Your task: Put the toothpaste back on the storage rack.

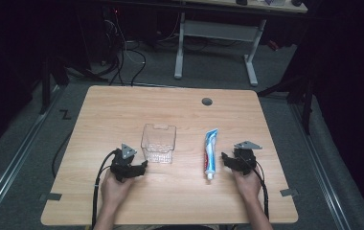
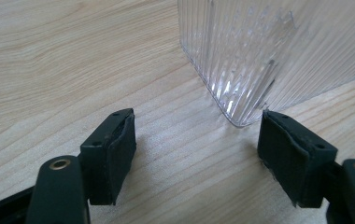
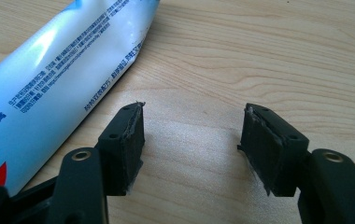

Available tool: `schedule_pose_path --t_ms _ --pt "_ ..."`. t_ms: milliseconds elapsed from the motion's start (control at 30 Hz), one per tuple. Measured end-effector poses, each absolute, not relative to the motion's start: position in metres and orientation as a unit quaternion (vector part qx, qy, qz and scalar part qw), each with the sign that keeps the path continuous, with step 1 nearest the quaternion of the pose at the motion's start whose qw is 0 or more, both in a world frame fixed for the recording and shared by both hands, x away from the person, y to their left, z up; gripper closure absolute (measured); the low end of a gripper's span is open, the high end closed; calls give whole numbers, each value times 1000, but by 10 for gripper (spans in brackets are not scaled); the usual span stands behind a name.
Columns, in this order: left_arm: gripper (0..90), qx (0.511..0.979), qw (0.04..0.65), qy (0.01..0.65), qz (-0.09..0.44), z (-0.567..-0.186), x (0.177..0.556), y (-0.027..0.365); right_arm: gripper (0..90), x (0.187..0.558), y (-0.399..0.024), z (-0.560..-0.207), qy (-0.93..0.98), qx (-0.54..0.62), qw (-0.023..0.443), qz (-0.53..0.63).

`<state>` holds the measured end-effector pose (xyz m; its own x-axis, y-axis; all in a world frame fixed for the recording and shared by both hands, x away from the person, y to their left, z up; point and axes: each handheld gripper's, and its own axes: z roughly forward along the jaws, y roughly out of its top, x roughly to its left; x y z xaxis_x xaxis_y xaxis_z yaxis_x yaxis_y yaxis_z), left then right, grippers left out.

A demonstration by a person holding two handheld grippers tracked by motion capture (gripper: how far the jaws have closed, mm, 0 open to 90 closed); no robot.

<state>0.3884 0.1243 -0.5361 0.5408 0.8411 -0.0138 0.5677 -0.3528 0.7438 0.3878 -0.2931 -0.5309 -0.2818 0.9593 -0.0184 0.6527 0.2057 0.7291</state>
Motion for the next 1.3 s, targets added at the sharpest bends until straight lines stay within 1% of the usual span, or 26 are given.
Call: schedule_pose_path --t_ms 567,600,633,867,1233,1300 --pt "285 800 360 440 190 -536 388 124 390 389 -293 -531 740 542 243 314" --pt "285 800 360 440 190 -536 388 124 382 389 -293 -531 741 542 243 314" --pt "285 800 361 440 190 -536 388 124 351 390 -292 -531 739 546 242 312" --pt "285 800 361 440 190 -536 388 124 336 392 -293 -531 740 545 242 311" --pt "285 800 361 440 190 -536 388 124 341 396 -290 -526 744 556 228 291" --pt "284 800 361 440 190 -536 388 124 366 395 -291 -525 746 556 225 291"
